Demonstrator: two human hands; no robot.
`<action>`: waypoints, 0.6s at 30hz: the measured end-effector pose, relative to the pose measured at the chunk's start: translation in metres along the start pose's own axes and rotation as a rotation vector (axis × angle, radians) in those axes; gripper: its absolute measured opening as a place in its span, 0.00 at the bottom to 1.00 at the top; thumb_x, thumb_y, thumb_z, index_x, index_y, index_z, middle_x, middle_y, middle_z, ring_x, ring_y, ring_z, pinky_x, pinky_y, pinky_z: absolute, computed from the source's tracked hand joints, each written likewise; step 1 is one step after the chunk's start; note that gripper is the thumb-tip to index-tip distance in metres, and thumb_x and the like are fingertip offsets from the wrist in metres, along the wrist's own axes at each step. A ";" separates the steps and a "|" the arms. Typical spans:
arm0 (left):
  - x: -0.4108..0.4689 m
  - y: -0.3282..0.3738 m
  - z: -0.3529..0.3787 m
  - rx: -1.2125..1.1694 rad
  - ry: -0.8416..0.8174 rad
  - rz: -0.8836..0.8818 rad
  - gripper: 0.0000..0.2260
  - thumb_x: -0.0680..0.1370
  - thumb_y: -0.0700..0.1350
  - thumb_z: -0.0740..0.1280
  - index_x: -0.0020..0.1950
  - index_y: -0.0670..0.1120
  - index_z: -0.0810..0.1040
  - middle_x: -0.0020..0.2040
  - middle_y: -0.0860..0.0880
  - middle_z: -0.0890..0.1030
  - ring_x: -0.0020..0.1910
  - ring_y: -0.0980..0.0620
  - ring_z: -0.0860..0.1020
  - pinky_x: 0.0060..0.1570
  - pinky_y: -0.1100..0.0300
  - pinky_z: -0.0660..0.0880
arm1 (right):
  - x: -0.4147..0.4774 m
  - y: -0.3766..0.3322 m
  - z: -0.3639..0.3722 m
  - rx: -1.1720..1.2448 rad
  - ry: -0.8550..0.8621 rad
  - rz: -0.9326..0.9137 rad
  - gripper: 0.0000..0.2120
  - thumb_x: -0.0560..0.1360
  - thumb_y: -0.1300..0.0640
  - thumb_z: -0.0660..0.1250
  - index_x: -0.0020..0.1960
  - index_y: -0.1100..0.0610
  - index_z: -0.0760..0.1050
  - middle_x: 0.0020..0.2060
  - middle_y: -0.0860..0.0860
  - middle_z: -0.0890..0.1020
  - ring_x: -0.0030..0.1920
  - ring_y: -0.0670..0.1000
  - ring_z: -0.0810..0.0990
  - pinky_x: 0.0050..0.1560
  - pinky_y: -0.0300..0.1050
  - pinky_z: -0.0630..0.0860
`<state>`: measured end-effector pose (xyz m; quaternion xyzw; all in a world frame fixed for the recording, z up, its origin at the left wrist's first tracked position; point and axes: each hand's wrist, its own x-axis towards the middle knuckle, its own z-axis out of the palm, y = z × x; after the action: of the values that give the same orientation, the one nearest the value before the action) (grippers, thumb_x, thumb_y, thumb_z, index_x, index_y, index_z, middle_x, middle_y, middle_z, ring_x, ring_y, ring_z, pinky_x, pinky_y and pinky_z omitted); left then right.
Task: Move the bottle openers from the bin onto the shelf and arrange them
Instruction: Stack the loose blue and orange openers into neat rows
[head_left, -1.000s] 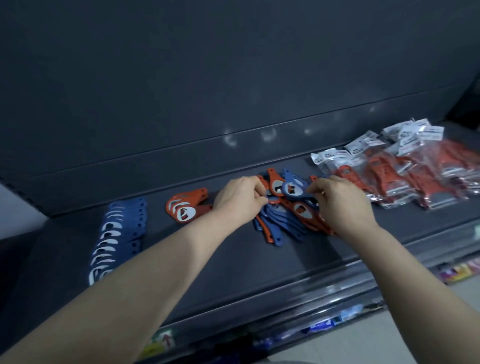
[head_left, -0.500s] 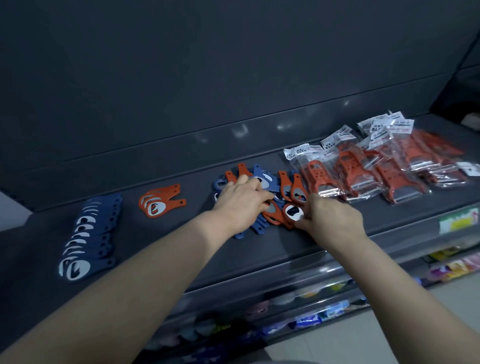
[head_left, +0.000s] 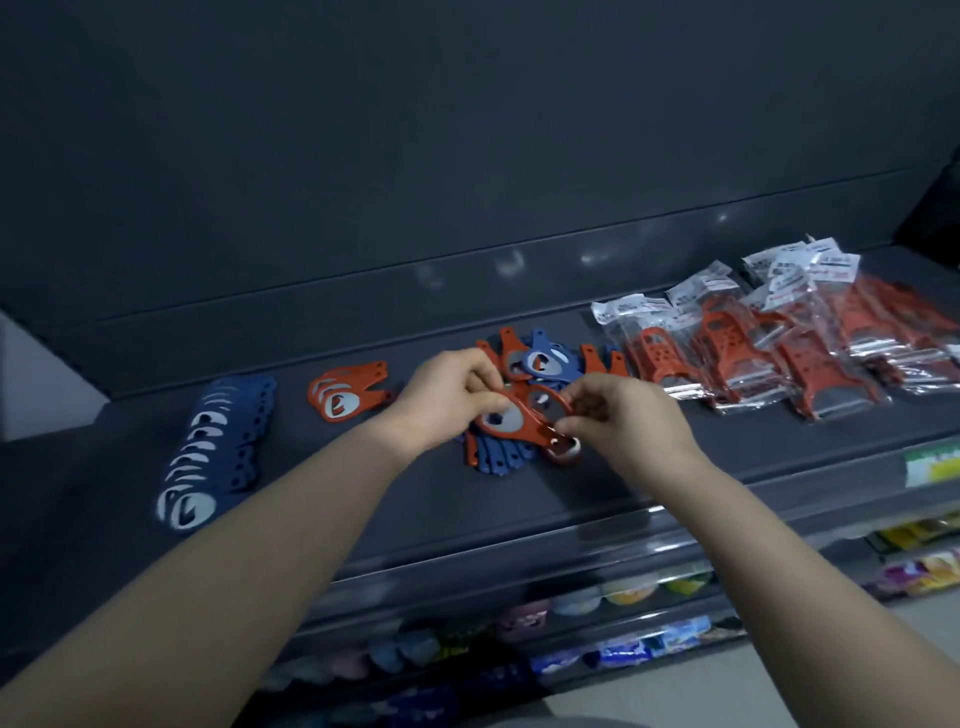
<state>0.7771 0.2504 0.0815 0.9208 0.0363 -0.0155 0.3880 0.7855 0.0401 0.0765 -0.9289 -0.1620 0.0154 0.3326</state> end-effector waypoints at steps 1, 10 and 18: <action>-0.006 -0.011 -0.012 -0.015 0.045 -0.021 0.09 0.70 0.42 0.75 0.38 0.51 0.77 0.33 0.50 0.83 0.35 0.50 0.82 0.43 0.48 0.79 | 0.003 -0.010 0.006 -0.005 0.018 -0.030 0.08 0.69 0.51 0.75 0.47 0.48 0.80 0.38 0.43 0.82 0.44 0.47 0.81 0.46 0.44 0.75; -0.047 -0.122 -0.102 0.133 0.206 -0.334 0.08 0.68 0.45 0.77 0.39 0.49 0.78 0.34 0.53 0.82 0.37 0.53 0.80 0.42 0.59 0.74 | 0.027 -0.099 0.085 -0.102 -0.195 -0.224 0.07 0.69 0.52 0.74 0.47 0.47 0.80 0.42 0.44 0.84 0.48 0.48 0.81 0.49 0.46 0.75; -0.016 -0.139 -0.104 0.181 0.245 -0.273 0.09 0.68 0.46 0.78 0.42 0.48 0.79 0.41 0.49 0.84 0.44 0.50 0.81 0.47 0.55 0.77 | 0.048 -0.126 0.122 -0.203 -0.257 -0.226 0.13 0.70 0.48 0.72 0.54 0.46 0.79 0.47 0.45 0.81 0.50 0.49 0.79 0.48 0.44 0.75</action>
<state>0.7507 0.4205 0.0562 0.9335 0.2061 0.0412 0.2905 0.7776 0.2209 0.0639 -0.9240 -0.3073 0.0799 0.2133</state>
